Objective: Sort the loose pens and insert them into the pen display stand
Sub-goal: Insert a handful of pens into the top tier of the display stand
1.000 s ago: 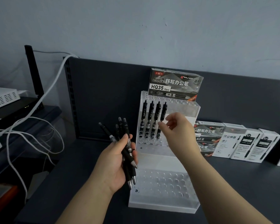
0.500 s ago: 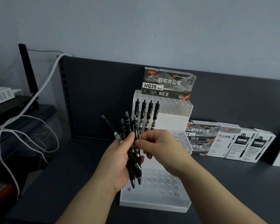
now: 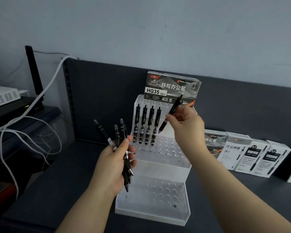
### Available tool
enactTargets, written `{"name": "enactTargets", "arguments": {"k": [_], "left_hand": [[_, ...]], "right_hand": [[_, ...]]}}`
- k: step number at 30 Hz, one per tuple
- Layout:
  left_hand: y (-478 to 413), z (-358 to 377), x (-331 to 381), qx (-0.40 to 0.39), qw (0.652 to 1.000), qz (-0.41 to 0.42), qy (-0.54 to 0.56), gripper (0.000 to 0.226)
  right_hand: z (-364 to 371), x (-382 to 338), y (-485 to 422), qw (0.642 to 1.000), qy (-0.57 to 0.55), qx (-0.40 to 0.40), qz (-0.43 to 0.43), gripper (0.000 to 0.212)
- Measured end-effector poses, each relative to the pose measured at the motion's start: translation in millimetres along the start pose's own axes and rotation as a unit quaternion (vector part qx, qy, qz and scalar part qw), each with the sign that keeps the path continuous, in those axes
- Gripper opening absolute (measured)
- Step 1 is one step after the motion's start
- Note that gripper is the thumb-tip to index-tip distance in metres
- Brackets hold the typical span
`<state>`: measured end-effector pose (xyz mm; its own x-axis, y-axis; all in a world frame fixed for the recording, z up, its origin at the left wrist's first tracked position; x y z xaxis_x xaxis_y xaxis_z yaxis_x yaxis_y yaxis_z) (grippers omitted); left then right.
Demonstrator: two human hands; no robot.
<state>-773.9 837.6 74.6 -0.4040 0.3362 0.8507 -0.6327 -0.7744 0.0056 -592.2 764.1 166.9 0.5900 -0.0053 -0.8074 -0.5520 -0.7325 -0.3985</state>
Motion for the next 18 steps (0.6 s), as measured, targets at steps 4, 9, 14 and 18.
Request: {"name": "enactTargets", "arguments": {"k": [4, 9, 14, 18], "left_hand": [[4, -2, 1, 0.016, 1.000, 0.016, 0.001, 0.016], [8, -6, 1, 0.026, 0.999, 0.031, 0.014, 0.016], [12, -2, -2, 0.027, 0.999, 0.035, 0.017, 0.017], [16, 2, -5, 0.028, 0.999, 0.035, 0.013, 0.017]], "right_hand": [[14, 7, -2, 0.998, 0.051, -0.024, 0.008, 0.019], [8, 2, -6, 0.998, 0.059, -0.023, -0.006, 0.026], [10, 5, -7, 0.996, 0.082, -0.041, -0.004, 0.029], [7, 7, -9, 0.996, 0.079, -0.039, -0.002, 0.025]]}}
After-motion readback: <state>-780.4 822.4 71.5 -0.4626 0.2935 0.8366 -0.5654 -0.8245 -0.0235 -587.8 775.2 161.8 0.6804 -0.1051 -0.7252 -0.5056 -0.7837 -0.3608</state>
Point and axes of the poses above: each hand's wrist, its own y-axis away from the middle knuckle, its own z-axis out of the palm, x = y × z, the point moved 7 cm from there along -y, towards the middle knuckle, and after that the axes turned 14 degrees about -x, right-handed, at the moved point
